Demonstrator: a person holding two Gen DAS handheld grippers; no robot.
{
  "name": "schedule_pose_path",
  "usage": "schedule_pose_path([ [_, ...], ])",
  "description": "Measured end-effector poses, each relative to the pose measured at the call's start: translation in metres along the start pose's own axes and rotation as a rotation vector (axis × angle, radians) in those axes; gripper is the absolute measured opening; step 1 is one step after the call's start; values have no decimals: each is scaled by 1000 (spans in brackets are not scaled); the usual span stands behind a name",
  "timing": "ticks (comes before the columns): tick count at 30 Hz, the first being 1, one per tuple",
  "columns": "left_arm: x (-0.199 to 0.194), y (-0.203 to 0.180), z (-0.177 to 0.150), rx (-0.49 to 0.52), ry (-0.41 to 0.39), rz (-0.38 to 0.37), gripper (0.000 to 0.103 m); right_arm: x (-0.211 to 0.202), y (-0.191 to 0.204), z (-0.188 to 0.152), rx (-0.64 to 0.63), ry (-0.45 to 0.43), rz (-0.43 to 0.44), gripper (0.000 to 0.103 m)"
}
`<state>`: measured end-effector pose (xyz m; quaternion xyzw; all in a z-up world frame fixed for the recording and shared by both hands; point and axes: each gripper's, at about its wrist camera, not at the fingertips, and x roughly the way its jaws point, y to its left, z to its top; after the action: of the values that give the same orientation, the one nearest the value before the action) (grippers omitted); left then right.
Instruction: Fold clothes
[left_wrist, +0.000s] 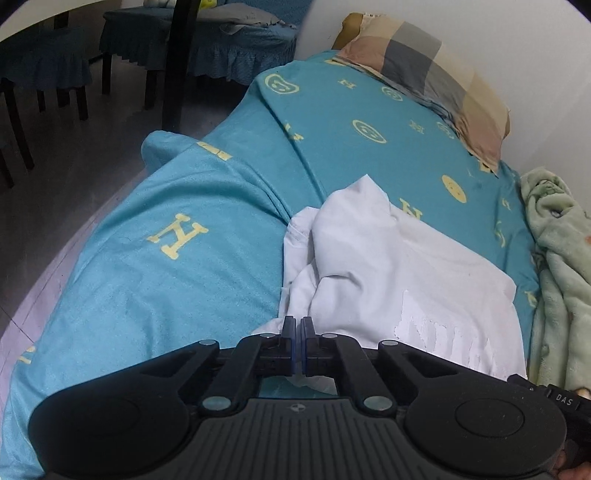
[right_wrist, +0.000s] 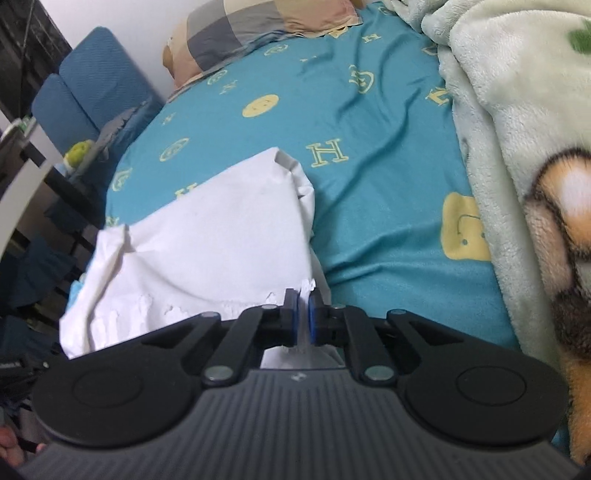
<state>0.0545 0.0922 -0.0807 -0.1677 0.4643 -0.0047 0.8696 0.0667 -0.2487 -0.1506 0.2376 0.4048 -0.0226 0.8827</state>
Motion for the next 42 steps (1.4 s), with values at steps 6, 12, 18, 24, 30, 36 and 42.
schedule_pose_path([
  [6,-6,-10,-3,39,-27,-11,16,-8,2,1,-2,-27,6,9],
  [12,-7,-23,-1,83,-51,-41,49,-20,7,6,-5,-111,23,11],
  [18,8,-31,11,82,-91,-84,69,-5,8,17,12,-104,98,29],
  [24,39,-34,24,93,-79,-63,69,25,14,35,-64,-119,98,62],
  [30,55,-30,23,77,-58,-82,42,58,9,38,-63,-56,69,46],
  [36,39,-23,25,57,-102,-72,8,44,25,33,-169,-116,20,12],
  [42,42,-14,28,3,-69,-55,10,45,10,36,-106,-109,-11,11],
])
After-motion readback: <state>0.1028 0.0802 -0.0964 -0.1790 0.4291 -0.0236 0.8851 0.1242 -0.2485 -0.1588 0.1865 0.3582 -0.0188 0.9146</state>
